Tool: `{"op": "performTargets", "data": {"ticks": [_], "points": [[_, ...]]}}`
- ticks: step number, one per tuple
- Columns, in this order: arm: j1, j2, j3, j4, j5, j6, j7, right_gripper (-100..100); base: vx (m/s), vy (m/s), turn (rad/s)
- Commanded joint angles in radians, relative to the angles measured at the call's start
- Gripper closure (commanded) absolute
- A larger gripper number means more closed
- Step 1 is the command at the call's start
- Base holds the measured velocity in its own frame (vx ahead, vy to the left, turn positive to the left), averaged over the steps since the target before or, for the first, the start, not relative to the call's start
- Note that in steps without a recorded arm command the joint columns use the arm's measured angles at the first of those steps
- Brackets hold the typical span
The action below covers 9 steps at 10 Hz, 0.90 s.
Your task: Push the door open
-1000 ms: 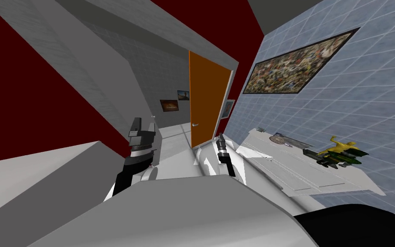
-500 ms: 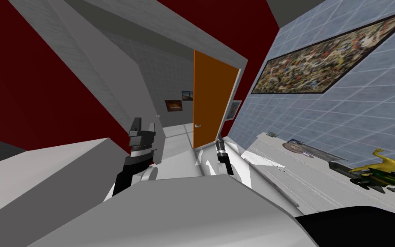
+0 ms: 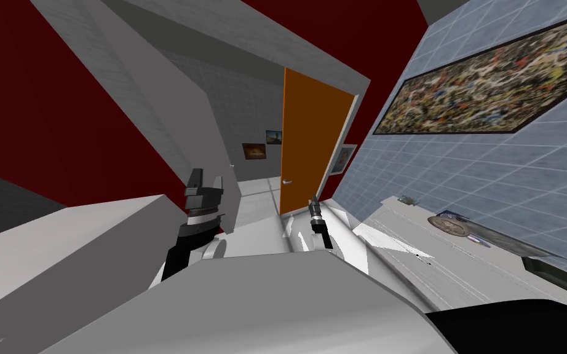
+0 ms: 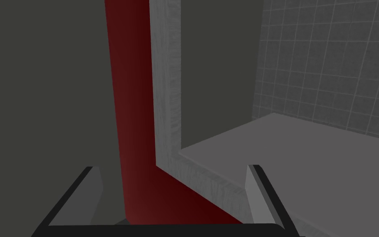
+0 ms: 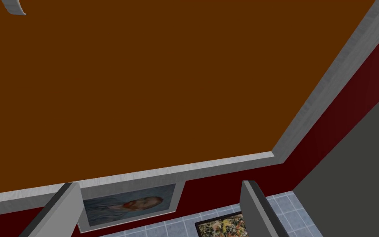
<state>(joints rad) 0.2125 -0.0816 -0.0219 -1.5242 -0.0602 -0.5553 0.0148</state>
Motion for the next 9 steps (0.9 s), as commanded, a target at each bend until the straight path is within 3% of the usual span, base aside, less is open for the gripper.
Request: {"op": "performTargets", "data": {"ticks": [1,2,5,8,9], "points": [[-0.019,-0.004,-0.004,0.05,-0.005,-0.018,-0.001,-100,0.047,-0.035,0.119],[-0.019,-0.004,-0.004,0.055,-0.005,-0.018,-0.001,-100,0.032,-0.025,0.058],[-0.064,-0.011,-0.013,0.154,-0.017,-0.048,-0.002,-100,0.058,-0.034,0.179],[-0.08,-0.014,-0.016,0.207,-0.021,-0.058,-0.002,-100,0.051,-0.039,0.084],[-0.095,-0.016,-0.019,0.244,-0.025,-0.068,-0.003,-100,0.046,-0.035,0.11]]}}
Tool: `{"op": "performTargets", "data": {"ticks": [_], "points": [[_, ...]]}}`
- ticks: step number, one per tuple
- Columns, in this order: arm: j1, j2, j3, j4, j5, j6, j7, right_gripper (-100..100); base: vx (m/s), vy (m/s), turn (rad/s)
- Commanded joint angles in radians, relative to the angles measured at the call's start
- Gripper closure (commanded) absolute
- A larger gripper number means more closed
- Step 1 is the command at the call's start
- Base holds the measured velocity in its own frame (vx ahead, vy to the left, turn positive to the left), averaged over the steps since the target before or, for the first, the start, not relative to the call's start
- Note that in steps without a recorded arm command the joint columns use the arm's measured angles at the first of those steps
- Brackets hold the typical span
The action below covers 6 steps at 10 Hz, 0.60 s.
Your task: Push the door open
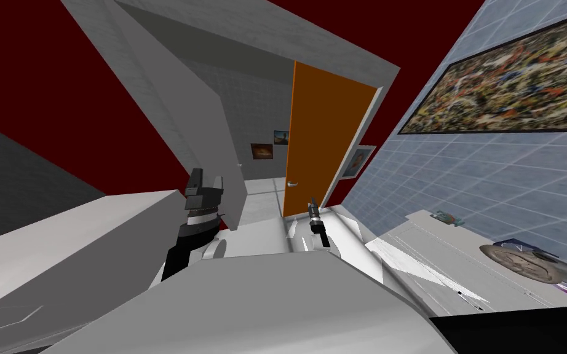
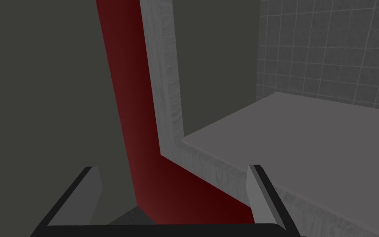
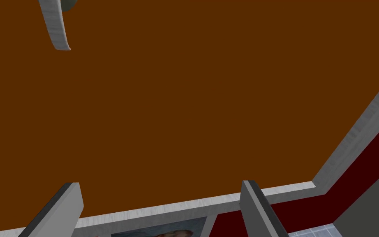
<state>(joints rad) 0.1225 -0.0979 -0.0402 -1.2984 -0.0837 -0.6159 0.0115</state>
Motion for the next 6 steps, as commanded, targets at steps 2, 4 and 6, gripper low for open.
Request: {"op": "performTargets", "data": {"ticks": [2,4,6], "points": [[-0.034,-0.003,-0.006,0.078,-0.009,-0.027,0.0,-100,0.067,-0.053,0.206],[-0.049,-0.005,-0.009,0.129,-0.013,-0.037,-0.001,-100,0.047,-0.036,0.077],[-0.063,-0.006,-0.012,0.164,-0.017,-0.046,-0.001,-100,0.053,-0.052,0.136]]}}
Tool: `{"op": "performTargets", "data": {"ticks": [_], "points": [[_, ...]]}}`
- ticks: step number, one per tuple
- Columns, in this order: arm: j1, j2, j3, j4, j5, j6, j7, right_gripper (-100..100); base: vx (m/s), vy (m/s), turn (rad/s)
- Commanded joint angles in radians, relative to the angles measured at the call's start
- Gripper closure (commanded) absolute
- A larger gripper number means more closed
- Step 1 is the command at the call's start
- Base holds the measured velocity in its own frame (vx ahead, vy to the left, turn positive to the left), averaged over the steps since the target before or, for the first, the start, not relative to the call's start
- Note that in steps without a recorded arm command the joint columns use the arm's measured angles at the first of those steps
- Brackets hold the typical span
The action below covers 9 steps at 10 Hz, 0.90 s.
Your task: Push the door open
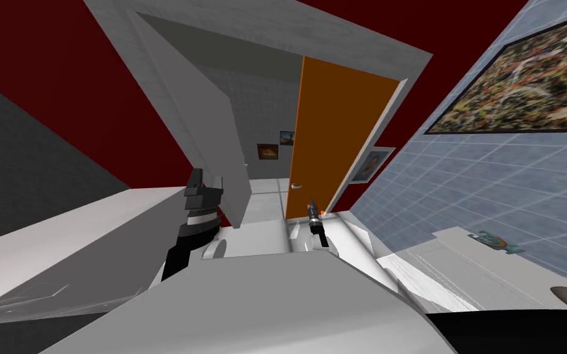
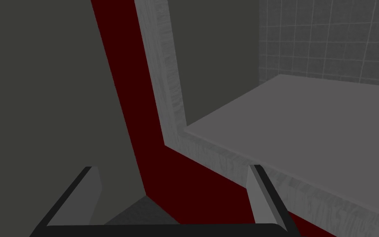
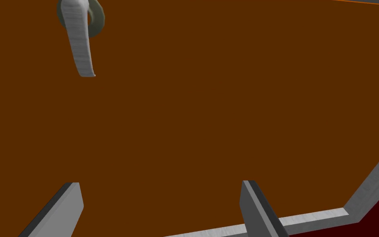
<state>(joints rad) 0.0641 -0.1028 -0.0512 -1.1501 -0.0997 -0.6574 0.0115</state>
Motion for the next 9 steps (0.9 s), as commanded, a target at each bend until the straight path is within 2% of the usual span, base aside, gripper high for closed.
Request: {"op": "performTargets", "data": {"ticks": [1,9], "points": [[-0.019,-0.003,-0.004,0.05,-0.005,-0.014,-0.001,-100,0.042,-0.029,0.1],[-0.12,-0.01,-0.024,0.302,-0.032,-0.081,-0.004,-100,0.068,-0.067,0.166]]}}
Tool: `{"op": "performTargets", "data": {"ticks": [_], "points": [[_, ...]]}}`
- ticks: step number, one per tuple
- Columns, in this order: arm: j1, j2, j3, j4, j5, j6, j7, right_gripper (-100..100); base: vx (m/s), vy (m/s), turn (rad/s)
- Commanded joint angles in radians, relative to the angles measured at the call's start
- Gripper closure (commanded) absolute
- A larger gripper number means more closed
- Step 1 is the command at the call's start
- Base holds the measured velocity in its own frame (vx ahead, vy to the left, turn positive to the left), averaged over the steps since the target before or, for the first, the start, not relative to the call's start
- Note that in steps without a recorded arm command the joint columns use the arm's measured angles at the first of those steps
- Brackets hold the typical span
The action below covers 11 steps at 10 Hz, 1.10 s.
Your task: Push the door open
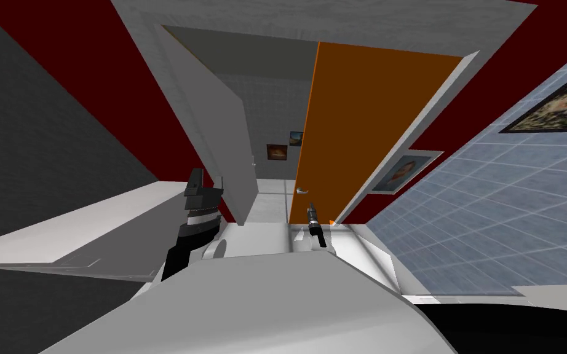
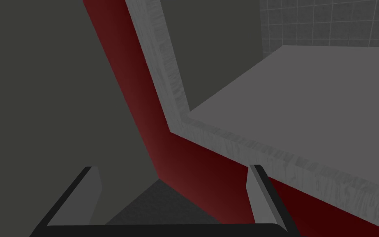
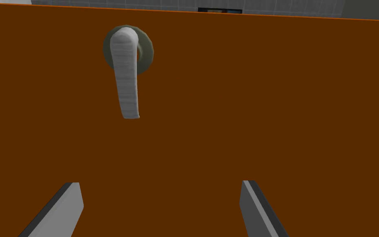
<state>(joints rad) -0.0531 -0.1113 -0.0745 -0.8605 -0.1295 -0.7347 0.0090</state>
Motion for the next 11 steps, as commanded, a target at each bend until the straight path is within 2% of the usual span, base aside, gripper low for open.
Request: {"op": "performTargets", "data": {"ticks": [1,8,11], "points": [[-0.013,-0.002,-0.003,0.04,-0.005,-0.011,-0.002,-100,0.056,-0.059,0.129],[-0.078,-0.003,-0.016,0.201,-0.022,-0.053,-0.003,-100,0.046,-0.057,0.117],[-0.093,-0.004,-0.019,0.239,-0.026,-0.063,-0.004,-100,0.032,-0.043,0.067]]}}
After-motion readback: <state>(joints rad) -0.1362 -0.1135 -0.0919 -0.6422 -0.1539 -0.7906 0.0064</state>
